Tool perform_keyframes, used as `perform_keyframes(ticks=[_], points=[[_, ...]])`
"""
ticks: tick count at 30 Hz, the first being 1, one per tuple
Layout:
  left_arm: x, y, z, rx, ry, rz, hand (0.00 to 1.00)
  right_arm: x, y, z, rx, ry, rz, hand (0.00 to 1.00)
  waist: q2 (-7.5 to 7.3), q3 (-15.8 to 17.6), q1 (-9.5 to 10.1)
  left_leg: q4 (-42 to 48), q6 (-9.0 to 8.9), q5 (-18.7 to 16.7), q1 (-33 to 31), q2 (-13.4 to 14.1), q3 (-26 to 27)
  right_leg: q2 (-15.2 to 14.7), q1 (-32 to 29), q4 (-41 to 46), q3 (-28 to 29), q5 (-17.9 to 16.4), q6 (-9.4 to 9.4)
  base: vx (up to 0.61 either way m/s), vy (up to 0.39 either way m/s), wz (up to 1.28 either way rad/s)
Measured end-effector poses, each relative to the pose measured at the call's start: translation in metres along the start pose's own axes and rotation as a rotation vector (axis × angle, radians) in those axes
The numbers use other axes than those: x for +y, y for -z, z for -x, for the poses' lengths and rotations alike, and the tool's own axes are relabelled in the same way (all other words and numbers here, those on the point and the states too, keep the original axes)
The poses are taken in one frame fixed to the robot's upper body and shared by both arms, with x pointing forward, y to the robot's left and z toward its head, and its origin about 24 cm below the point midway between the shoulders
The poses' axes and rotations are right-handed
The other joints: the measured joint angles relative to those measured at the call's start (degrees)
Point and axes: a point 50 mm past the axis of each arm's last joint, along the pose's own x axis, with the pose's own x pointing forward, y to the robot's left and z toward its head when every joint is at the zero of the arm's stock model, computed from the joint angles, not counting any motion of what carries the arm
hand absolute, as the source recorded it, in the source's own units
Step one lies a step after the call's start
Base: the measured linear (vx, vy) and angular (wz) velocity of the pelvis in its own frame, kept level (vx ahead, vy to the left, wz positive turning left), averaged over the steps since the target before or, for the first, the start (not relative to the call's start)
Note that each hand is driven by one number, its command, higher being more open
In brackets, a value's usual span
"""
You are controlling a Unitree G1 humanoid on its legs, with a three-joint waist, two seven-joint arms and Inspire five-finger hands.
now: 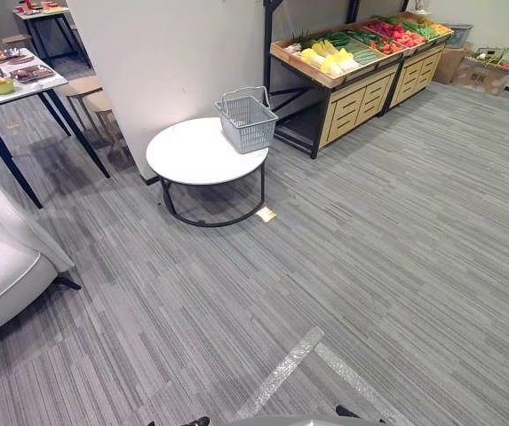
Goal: Pick vegetable in the basket
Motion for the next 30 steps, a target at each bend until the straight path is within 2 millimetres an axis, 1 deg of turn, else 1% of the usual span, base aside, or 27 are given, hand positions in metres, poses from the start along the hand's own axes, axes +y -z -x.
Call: perform_keyframes(ticks=[1, 2, 3, 6, 14, 19, 23, 30], points=[[-0.0001, -0.0002, 0.0000, 0.000, -0.004, 0.001, 1.00, 0.0001, -0.0002, -0.0001, -0.001, 0.000, -0.001, 1.00, 0.01, 0.1, 0.00, -0.3, 0.00, 0.0, 0.2, 0.0, 0.1, 0.0, 0.1, 0.0, -0.1, -0.1, 0.59, 0.00, 0.000, 0.00], [-0.0001, -0.0002, 0.0000, -0.001, -0.005, 0.001, 1.00, 0.0002, -0.0003, -0.0001, -0.001, 0.000, -0.002, 1.00, 0.01, 0.1, 0.00, -0.3, -0.01, 0.0, 0.3, 0.0, 0.1, 0.0, 0.1, -0.1, -0.1, 0.0, 0.77, 0.00, 0.000, 0.00], [-0.0006, -0.0014, -0.0003, -0.004, -0.007, 0.002, 1.00, 0.0013, -0.0014, -0.0006, -0.005, -0.001, -0.008, 1.00, 0.04, 0.8, 0.00, -0.3, -0.03, 0.0, 0.8, 0.0, 0.2, 0.0, 0.7, -0.1, -0.2, 0.0, 1.25, 0.00, 0.000, 0.00], [-0.0008, -0.0029, -0.0003, -0.017, -0.009, 0.003, 1.00, 0.0021, -0.0018, -0.0008, -0.007, 0.000, -0.019, 1.00, -0.03, 1.3, 0.00, -0.7, -0.11, -0.1, 1.3, 0.0, 0.3, -0.1, 1.0, -0.1, -0.5, 0.0, 1.33, 0.00, 0.000, 0.00], [-0.0009, -0.0037, -0.0003, -0.026, -0.011, 0.003, 1.00, 0.0026, -0.0022, -0.0010, -0.008, -0.002, -0.020, 1.00, -0.15, 1.6, 0.00, -0.8, -0.04, 0.0, 1.1, 0.0, 0.2, -0.1, 0.8, -0.1, -1.5, 0.0, 1.32, -0.05, -0.020, 0.01], [-0.0009, -0.0039, -0.0004, -0.026, -0.004, 0.002, 1.00, 0.0031, -0.0023, -0.0010, -0.010, -0.003, -0.020, 1.00, -0.50, 1.8, -0.03, -2.2, 0.45, 1.2, 1.3, -0.2, -0.1, -0.3, 0.7, -0.4, -2.8, -0.1, 1.23, -0.07, -0.029, 0.03], [-0.0009, -0.0046, -0.0006, -0.028, -0.003, 0.001, 1.00, 0.0038, -0.0028, -0.0012, -0.011, -0.005, -0.019, 1.00, -0.72, 2.2, -0.10, -3.4, 1.11, 2.4, 1.5, -0.6, -0.5, -0.5, 0.6, -1.1, -3.6, 0.0, 0.60, -0.07, -0.031, 0.05], [-0.0004, -0.0050, -0.0007, -0.029, 0.000, -0.001, 1.00, 0.0047, -0.0029, -0.0014, -0.011, -0.010, -0.014, 1.00, -1.00, 2.3, -0.12, -3.5, 1.19, 2.4, 1.6, -0.8, -0.3, -0.7, 0.7, -1.5, -3.6, 0.3, 0.10, -0.03, -0.009, -0.01]])
